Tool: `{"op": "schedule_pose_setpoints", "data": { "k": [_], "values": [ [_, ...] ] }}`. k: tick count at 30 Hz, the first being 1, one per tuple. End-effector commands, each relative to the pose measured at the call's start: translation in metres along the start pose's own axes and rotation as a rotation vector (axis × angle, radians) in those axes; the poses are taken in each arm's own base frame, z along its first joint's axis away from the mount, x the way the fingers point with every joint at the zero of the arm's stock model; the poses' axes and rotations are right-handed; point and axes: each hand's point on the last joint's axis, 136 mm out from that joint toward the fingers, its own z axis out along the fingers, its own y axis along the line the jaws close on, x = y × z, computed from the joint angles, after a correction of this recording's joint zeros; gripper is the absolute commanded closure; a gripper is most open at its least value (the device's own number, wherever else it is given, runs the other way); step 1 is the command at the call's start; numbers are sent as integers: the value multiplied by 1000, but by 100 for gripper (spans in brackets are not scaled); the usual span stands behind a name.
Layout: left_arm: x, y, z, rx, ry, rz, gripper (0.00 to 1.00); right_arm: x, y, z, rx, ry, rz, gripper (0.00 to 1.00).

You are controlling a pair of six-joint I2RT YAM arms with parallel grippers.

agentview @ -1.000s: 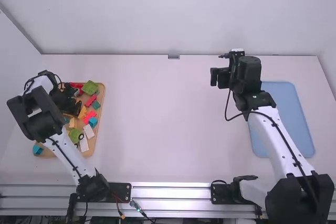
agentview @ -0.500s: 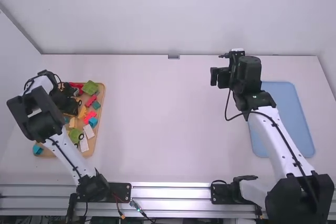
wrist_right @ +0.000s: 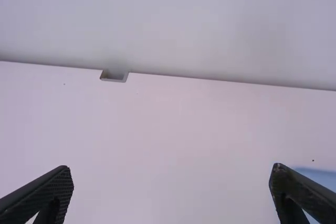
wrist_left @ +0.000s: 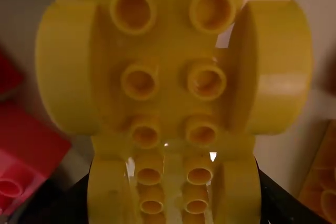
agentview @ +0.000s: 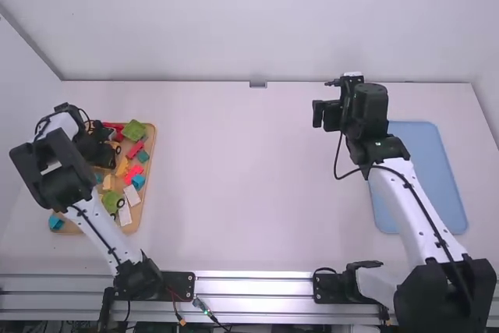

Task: Assemble lego blocks to make yellow taxi

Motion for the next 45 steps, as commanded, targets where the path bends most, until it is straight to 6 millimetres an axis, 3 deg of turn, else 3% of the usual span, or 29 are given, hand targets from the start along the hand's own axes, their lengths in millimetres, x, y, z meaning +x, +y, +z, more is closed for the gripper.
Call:
{"op": "schedule_pose_setpoints", "data": {
  "k": [1, 8, 11, 13, 17, 21, 31, 35, 36, 37, 40, 45],
  "values": [
    [-4, 0, 4, 8, 9, -52, 64, -17, 1, -3, -1, -34, 2, 1],
    [-31, 8, -32, -55, -75, -69, 76, -17, 0, -3, -1, -33, -2, 1],
    [-40, 3, -49, -69, -113, -48, 81, -16, 0, -3, 0, -32, -8, 1],
    [-49, -8, -72, -74, -160, -22, 85, -15, -3, -3, 6, -30, -4, 1],
    [-57, -23, -93, -91, -196, 13, 85, -15, -8, -3, 16, -28, 3, 1],
    [-66, -57, -109, -92, -209, 127, 87, -11, -8, -3, 16, -11, 13, 1],
    [-93, -156, -116, -132, -233, 446, 89, -10, -7, -3, 14, -8, 13, 1],
    [-90, -195, -115, -131, -195, 579, 88, -10, -8, -3, 16, -8, 14, 1],
    [-90, -195, -115, -131, -195, 579, 88, -10, -8, -3, 16, -8, 14, 1],
    [-85, -215, -114, -108, -166, 669, 90, -10, -8, -3, 17, -8, 14, 1],
    [-77, -246, -111, -45, -147, 806, 98, -10, -8, -3, 17, -8, 14, 1],
    [-73, -302, -100, -36, -145, 966, 97, -10, -8, -3, 17, -8, 14, 1]
  ]
}}
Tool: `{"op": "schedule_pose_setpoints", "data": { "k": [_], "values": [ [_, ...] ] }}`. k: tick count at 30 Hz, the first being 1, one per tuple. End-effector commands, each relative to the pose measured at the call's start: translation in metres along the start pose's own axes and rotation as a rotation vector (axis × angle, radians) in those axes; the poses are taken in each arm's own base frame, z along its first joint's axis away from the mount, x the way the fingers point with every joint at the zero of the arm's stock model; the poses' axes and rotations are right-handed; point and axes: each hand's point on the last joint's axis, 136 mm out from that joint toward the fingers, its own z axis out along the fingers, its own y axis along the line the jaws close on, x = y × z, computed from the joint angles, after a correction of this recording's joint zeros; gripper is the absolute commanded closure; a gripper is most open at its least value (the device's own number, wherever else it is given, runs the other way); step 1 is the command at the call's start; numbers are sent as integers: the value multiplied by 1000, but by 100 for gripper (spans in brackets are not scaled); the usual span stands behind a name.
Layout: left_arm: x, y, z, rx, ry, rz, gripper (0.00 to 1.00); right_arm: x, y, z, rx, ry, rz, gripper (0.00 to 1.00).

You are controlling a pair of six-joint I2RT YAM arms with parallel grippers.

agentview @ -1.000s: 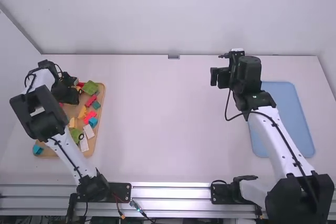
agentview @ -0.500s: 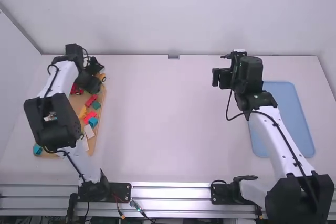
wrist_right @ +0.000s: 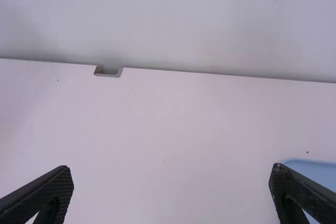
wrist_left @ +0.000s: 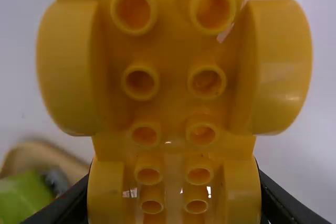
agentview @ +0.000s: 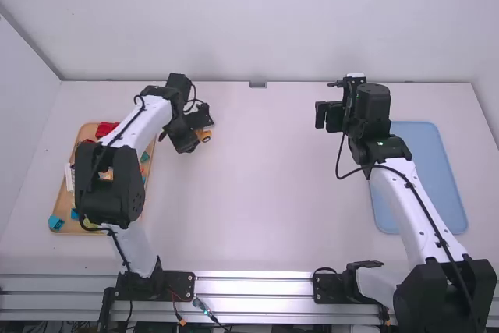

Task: Assemble lego blocks to make yellow taxi

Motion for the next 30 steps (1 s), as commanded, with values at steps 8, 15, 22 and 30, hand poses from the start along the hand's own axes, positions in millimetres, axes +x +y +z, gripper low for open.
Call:
{"op": "schedule_pose_setpoints", "data": {
  "k": [8, 15, 22, 30],
  "values": [
    [-44, -71, 6, 48, -21, 263, 92, -15, 0, -3, 0, -29, 0, 1],
    [-44, -112, 16, 185, -53, 365, 85, -15, 0, -3, 0, -29, 1, 1],
    [-63, -131, 32, 192, -145, 393, 90, -15, 0, -3, 0, -29, 0, 1],
    [-81, -171, 30, 170, -112, 547, 93, -15, 0, -3, 0, -29, 0, 1]
  ]
}}
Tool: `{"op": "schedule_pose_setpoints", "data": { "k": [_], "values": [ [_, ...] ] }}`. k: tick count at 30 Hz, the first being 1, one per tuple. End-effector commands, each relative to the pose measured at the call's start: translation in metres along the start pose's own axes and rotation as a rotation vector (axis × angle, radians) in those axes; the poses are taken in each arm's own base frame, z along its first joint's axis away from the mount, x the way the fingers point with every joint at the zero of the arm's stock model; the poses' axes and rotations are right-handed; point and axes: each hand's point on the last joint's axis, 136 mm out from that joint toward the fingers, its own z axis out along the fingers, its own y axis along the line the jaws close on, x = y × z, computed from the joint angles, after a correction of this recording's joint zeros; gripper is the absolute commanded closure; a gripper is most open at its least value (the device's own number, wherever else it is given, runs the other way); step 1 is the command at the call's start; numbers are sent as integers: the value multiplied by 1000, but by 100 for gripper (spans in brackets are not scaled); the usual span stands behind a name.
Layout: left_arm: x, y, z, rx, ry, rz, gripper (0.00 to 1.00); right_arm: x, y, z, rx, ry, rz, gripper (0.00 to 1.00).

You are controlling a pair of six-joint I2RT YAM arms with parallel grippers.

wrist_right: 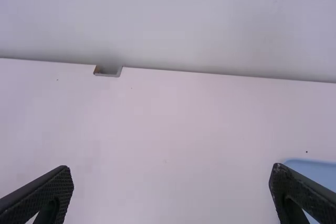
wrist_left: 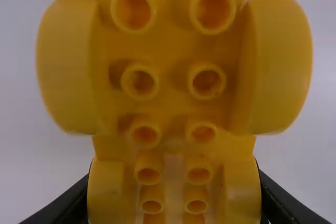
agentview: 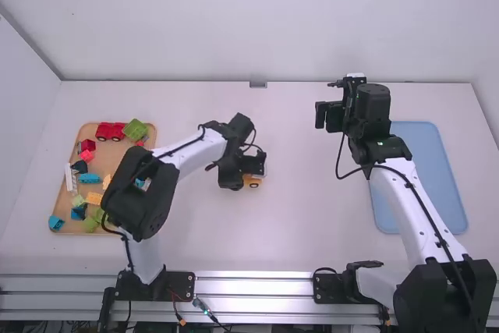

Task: Assemble lego blocks to make yellow taxi

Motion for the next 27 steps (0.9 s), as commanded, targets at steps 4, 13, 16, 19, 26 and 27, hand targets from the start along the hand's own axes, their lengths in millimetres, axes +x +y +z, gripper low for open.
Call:
{"op": "schedule_pose_setpoints", "data": {
  "k": [4, 13, 16, 19, 26, 27],
  "values": [
    [-15, -14, -3, 7, -9, 62, 93, -15, 0, -3, -2, -30, 1, 1],
    [-12, -14, 17, 37, 15, 10, 98, -15, 0, -3, -2, -30, 1, 1],
    [-11, -14, 18, 40, 15, -10, 98, -15, 0, -3, -2, -30, 1, 1],
    [-16, -16, 23, 60, -9, -18, 98, -15, 0, -3, -2, -30, 1, 1],
    [-12, -22, 34, 87, 21, -17, 95, -15, 0, -3, -2, -30, 1, 1],
    [-12, -21, 34, 87, 21, -18, 94, -15, 0, -3, -2, -30, 1, 1]
  ]
}}
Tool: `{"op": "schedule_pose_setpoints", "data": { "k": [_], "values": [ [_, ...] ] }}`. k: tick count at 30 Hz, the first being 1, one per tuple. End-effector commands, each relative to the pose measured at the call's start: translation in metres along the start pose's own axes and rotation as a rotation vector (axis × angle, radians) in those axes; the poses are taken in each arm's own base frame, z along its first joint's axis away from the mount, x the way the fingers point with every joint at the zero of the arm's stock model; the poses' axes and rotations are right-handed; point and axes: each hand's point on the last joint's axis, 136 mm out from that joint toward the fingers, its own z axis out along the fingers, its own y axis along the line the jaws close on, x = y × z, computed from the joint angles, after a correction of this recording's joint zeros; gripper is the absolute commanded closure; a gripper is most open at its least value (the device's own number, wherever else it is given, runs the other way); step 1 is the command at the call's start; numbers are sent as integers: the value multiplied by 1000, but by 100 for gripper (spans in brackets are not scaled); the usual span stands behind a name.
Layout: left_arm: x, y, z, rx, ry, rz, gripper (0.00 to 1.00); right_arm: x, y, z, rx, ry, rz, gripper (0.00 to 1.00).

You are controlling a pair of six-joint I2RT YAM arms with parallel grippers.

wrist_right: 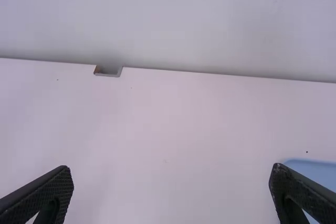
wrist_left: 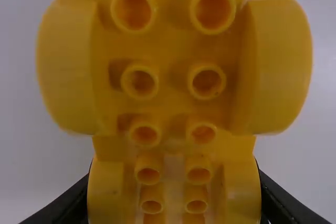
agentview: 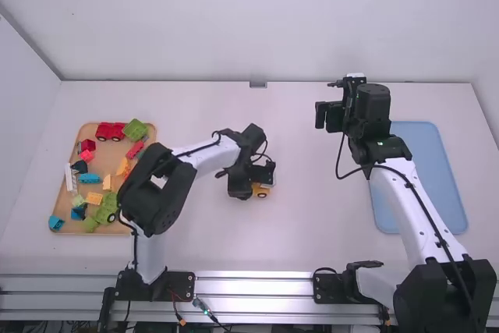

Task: Assemble lego blocks to make yellow taxi

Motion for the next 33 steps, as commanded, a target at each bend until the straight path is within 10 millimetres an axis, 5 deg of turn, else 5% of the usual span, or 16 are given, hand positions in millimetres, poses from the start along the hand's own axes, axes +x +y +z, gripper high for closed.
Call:
{"op": "schedule_pose_setpoints", "data": {
  "k": [1, 13, 33],
  "values": [
    [2, -5, 4, 22, 8, -8, 93, -15, 0, -3, 2, -30, 1, 1],
    [10, 4, 4, -32, 58, -56, 75, -15, 0, -3, 2, -30, 2, 1],
    [14, 9, 3, -58, 79, -83, 64, -15, 0, -3, 2, -30, 2, 1]
  ]
}}
